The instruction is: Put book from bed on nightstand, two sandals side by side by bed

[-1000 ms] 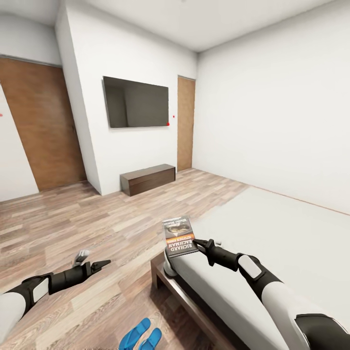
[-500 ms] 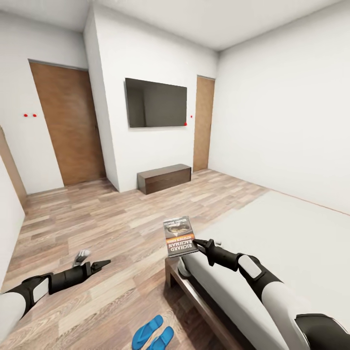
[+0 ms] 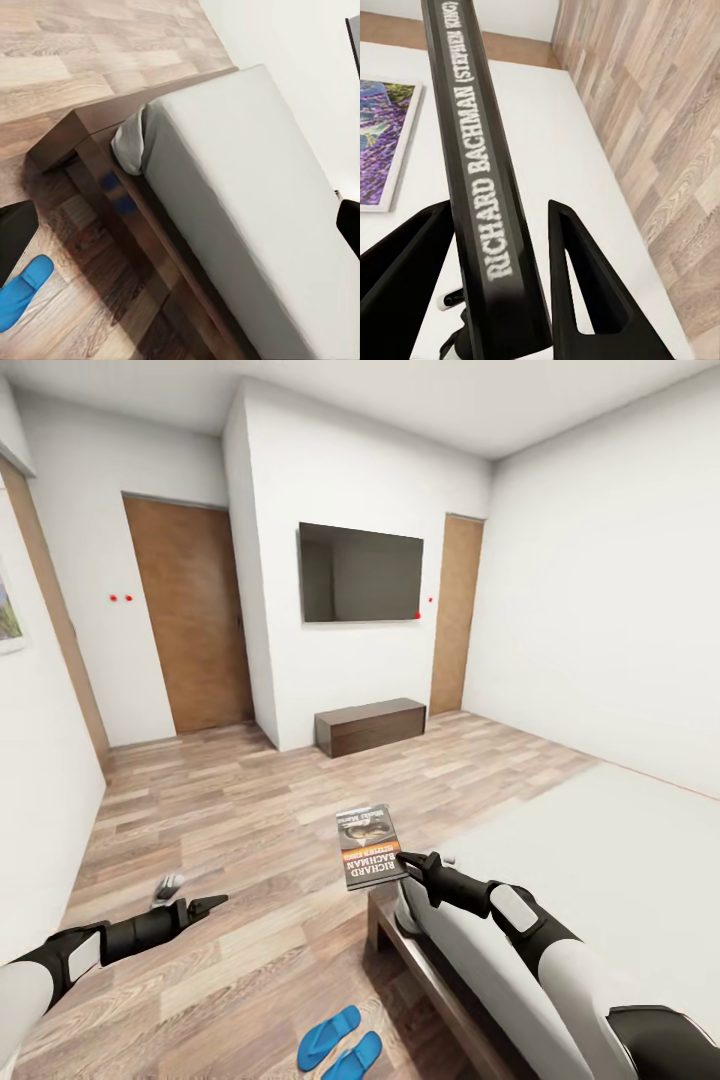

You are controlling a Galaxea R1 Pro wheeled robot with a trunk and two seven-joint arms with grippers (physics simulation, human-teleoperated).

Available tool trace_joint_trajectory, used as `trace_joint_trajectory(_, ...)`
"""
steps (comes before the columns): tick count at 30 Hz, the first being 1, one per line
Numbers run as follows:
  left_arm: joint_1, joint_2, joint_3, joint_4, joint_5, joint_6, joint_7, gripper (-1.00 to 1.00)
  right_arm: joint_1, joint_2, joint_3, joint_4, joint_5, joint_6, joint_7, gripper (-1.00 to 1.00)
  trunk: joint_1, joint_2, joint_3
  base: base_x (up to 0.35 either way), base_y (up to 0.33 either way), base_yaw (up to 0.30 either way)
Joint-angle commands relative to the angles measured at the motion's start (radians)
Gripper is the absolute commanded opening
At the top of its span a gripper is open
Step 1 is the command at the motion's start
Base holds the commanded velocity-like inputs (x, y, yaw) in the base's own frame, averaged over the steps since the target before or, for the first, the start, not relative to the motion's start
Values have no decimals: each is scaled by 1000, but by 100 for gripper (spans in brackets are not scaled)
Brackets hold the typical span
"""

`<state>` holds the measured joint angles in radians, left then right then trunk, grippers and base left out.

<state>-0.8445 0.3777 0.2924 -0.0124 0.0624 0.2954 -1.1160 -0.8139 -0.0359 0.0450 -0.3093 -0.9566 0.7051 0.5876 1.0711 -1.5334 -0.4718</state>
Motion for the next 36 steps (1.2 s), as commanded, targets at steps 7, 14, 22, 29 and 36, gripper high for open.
trace_joint_trajectory(7, -1, -7, -2, 0, 7, 10, -1, 100, -1, -1, 3, -1, -11, 5, 1, -100, 0, -1, -1, 0, 0, 230)
trace_joint_trajectory(14, -1, -20, -2, 0, 7, 8, 1, 100, -1, -1, 3, -1, -11, 5, 1, -100, 0, -1, -1, 0, 0, 228)
trace_joint_trajectory(22, 1, -29, -2, 0, 7, 4, 22, 100, -1, -1, 3, -1, -11, 6, 1, -100, 0, -1, -1, 0, 0, 224)
trace_joint_trajectory(29, 1, -42, -1, 0, 7, 3, 81, 100, -1, -1, 3, -1, -11, 6, 1, -100, 0, -1, -1, 0, 0, 220)
trace_joint_trajectory(36, 1, -49, -1, 0, 8, 2, 100, 100, -1, -1, 3, -1, -11, 7, 1, -100, 0, -1, -1, 0, 0, 216)
